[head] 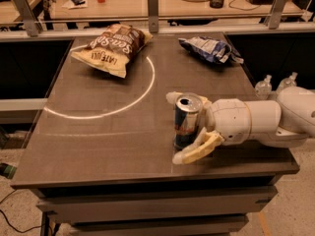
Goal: Move redbull can near brown chip bag
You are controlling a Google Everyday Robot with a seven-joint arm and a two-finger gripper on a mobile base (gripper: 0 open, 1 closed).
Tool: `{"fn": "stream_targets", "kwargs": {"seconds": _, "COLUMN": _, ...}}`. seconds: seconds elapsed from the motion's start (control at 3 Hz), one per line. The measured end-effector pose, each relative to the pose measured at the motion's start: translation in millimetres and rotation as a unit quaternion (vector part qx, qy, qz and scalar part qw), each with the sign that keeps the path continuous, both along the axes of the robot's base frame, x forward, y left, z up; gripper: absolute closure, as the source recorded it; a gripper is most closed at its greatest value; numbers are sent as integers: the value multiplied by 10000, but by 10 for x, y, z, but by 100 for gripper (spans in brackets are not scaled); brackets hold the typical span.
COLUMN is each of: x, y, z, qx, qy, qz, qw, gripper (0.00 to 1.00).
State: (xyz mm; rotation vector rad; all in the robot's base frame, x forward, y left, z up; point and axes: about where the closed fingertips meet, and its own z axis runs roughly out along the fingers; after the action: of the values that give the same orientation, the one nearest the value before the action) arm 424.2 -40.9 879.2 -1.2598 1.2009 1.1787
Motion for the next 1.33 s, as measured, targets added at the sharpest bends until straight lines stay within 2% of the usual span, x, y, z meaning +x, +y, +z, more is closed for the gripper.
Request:
{"fn": "stream_targets", "kwargs": {"seconds": 1.0, "x": 148, "y": 1, "z": 41, "qx": -129, "qy": 23, "qz": 64, "qw": 9999, "gripper": 87}}
{"fn": "stream_targets", "kwargs": {"seconds": 1.33, "x": 290, "y": 101, "z": 199, "qx": -79, "qy": -146, "qz": -75, "qw": 9998, "gripper": 100}}
